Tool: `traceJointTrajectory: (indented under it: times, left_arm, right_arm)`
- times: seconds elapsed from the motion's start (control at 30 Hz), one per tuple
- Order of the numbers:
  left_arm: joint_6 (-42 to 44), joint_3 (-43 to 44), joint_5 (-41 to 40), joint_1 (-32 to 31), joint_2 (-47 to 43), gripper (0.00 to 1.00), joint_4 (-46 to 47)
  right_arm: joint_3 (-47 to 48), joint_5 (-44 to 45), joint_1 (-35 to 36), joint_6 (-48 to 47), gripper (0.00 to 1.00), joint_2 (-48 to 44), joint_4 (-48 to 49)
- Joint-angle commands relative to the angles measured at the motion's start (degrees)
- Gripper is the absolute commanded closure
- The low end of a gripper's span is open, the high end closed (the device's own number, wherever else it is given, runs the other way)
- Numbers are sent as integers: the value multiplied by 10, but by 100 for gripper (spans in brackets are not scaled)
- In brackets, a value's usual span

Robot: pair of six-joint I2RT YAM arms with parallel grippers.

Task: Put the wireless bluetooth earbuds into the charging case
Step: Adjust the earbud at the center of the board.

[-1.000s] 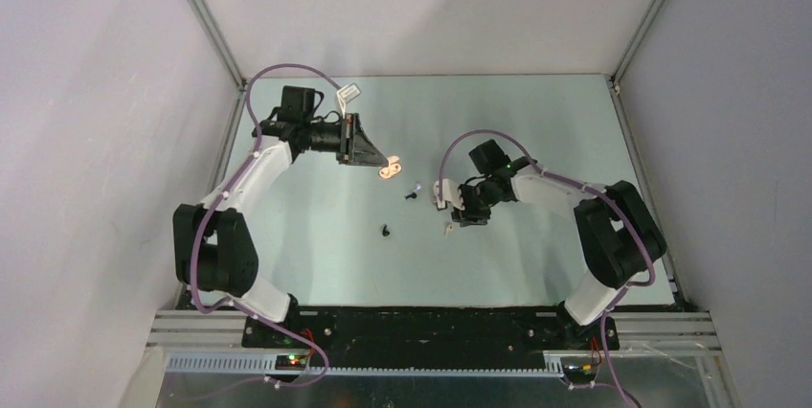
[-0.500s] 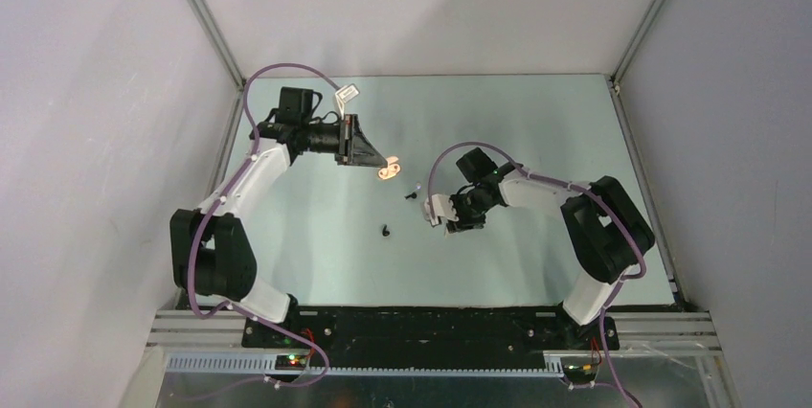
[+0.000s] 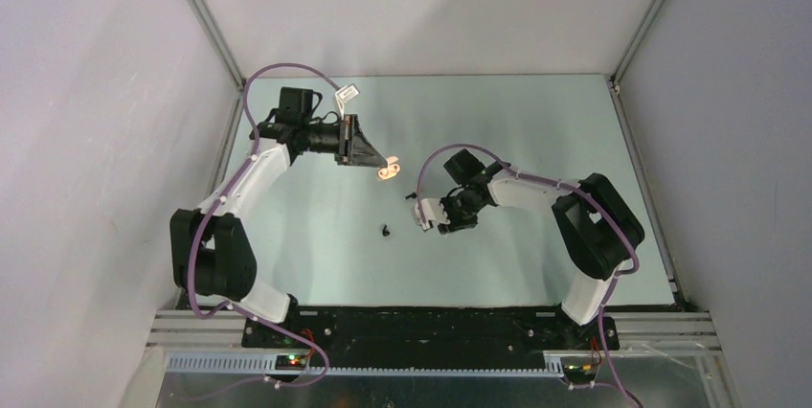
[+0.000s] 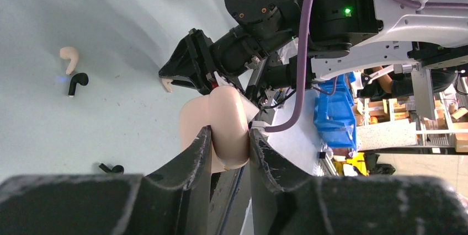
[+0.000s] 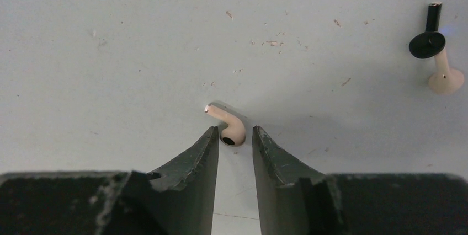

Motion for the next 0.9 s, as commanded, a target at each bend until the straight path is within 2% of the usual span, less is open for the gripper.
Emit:
traceJointTrajectory:
  times: [0.0,0.23,0.37,0.47,0.57,0.7,0.87]
  left_arm:
    - [19,-2,3,5,-13,100,8]
    - [17,2,3,6,-9,100,8]
    - [11,7,6,6,-6,100,8]
    - [9,7,6,6,-6,100,8]
    - [9,7,3,7,-7,100,8]
    - [7,7,-4,8,-11,100,8]
    - [7,5,-7,9,-18,100,8]
  right_arm:
    - [12,18,3,-6,69,24,-36]
    - [49,32,0,-3,85,24,-106]
    - [94,57,-8,-24,87,5,-202]
    - [122,88,-20,-50,87,6,-313]
    - [132,159,-26,-78,87,17,-400]
    - [137,230,-26,-76,87,61,-461]
    - [170,282,-13,-30,87,131,-488]
